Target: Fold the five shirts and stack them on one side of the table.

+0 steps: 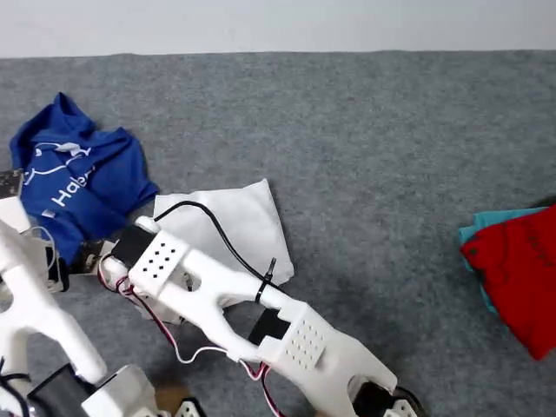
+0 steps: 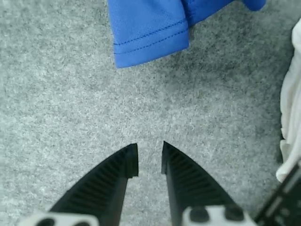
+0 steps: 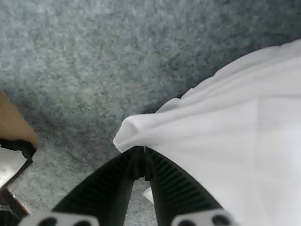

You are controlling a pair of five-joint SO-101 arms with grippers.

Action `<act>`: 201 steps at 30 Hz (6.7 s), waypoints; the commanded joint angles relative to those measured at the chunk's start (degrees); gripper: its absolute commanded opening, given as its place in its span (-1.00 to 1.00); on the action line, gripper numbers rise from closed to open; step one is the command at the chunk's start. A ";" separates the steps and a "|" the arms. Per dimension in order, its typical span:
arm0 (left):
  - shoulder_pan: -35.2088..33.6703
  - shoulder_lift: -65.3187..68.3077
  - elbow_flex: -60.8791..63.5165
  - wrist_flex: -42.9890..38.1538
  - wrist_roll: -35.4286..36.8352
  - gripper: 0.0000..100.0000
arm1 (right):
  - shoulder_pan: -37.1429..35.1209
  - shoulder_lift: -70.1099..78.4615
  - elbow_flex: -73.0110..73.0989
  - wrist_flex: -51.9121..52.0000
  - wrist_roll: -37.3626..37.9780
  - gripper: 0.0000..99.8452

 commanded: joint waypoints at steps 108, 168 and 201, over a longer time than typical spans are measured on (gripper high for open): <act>39.82 26.37 -32.40 -2.29 2.73 -0.71 | 60.79 -50.95 33.32 1.71 -5.89 -0.75; 46.15 17.49 -21.49 12.84 2.90 -0.99 | 51.65 -39.43 32.97 -6.37 -5.71 -0.76; 2.02 -0.35 -20.09 10.20 -0.44 -0.99 | 27.74 -19.03 35.08 -18.77 -10.46 -0.97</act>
